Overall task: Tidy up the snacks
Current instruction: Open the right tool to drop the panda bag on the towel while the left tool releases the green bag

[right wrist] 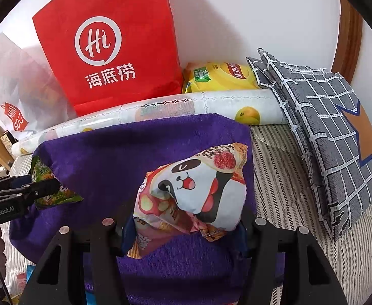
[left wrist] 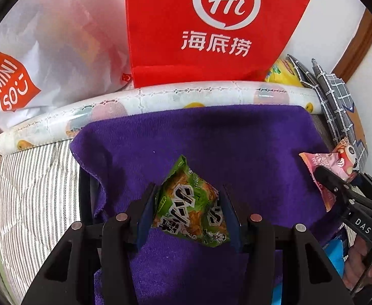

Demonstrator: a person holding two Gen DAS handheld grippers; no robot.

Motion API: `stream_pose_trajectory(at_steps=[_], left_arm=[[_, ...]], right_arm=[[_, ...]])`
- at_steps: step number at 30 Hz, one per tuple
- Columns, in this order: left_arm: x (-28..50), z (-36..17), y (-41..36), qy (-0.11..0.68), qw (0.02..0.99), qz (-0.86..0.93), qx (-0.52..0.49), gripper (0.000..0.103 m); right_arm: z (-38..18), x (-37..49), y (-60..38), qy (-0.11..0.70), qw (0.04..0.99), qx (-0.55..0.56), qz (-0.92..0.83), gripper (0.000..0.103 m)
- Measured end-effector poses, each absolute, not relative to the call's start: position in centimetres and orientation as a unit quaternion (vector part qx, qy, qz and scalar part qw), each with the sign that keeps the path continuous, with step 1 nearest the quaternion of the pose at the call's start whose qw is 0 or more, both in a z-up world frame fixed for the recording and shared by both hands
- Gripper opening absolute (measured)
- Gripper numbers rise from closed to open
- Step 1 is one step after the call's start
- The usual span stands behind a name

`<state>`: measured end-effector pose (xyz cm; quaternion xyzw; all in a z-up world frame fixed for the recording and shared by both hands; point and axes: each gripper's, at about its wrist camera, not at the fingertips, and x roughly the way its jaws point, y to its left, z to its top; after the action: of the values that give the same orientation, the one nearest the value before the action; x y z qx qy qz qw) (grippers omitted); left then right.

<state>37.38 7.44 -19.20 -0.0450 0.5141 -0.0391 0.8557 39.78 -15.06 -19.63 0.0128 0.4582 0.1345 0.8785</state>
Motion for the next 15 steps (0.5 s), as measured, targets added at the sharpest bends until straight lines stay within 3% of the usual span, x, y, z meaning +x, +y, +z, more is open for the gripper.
stream_pose_trajectory(at_steps=[7, 15], left_arm=[[37.39, -19.15, 7.41, 0.515, 0.855, -0.040, -0.045, 0.050], [37.15, -18.66, 7.14, 0.517, 0.853, -0.050, -0.048, 0.050]], right_arm=[[-19.71, 39.92, -15.06, 0.463, 0.876, 0.011, 0.133, 0.059], [-19.05, 39.44, -15.05, 0.448, 0.882, 0.017, 0.142, 0.071]])
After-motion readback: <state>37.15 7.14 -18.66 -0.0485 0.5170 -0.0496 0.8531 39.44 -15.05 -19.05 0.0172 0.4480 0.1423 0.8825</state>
